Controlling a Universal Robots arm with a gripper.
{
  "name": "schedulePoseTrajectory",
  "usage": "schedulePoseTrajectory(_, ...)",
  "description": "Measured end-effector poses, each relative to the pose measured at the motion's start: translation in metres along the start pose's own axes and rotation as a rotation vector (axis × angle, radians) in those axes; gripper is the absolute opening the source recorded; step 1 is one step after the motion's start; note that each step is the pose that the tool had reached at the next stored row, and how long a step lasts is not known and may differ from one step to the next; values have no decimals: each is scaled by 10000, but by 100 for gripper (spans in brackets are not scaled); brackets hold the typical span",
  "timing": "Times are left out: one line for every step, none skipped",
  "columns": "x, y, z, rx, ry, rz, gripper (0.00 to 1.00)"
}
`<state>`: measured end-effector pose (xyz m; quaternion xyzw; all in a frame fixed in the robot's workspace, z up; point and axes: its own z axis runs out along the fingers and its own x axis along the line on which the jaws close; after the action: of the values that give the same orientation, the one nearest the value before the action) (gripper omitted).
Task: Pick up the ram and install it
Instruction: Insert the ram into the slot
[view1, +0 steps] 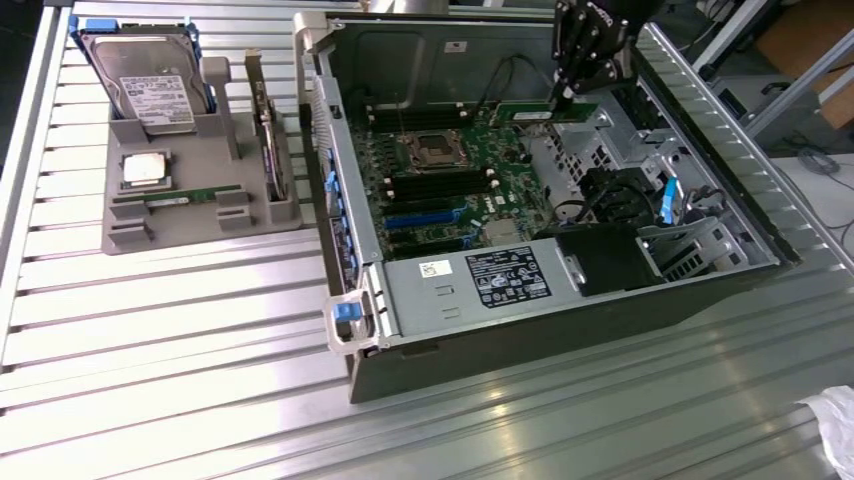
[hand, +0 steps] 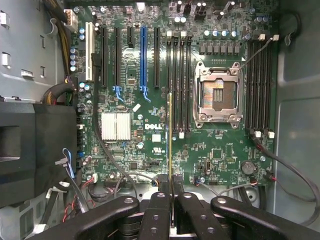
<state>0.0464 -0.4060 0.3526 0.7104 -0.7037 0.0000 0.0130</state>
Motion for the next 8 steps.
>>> schedulePoseTrajectory(0, 0, 2, 0, 0, 0, 12)
schedulePoseTrajectory(0, 0, 4, 0, 0, -1, 12)
schedulePoseTrajectory(0, 0, 8, 0, -1, -1, 12)
schedulePoseTrajectory(0, 0, 11, 0, -1, 0, 12)
schedulePoseTrajectory(0, 0, 15, 0, 0, 0, 12)
schedulePoseTrajectory(0, 0, 19, 0, 0, -1, 12)
schedulePoseTrajectory(0, 0, 22, 0, 0, -1, 12)
schedulePoseTrajectory(-1, 0, 26, 0, 0, -1, 12)
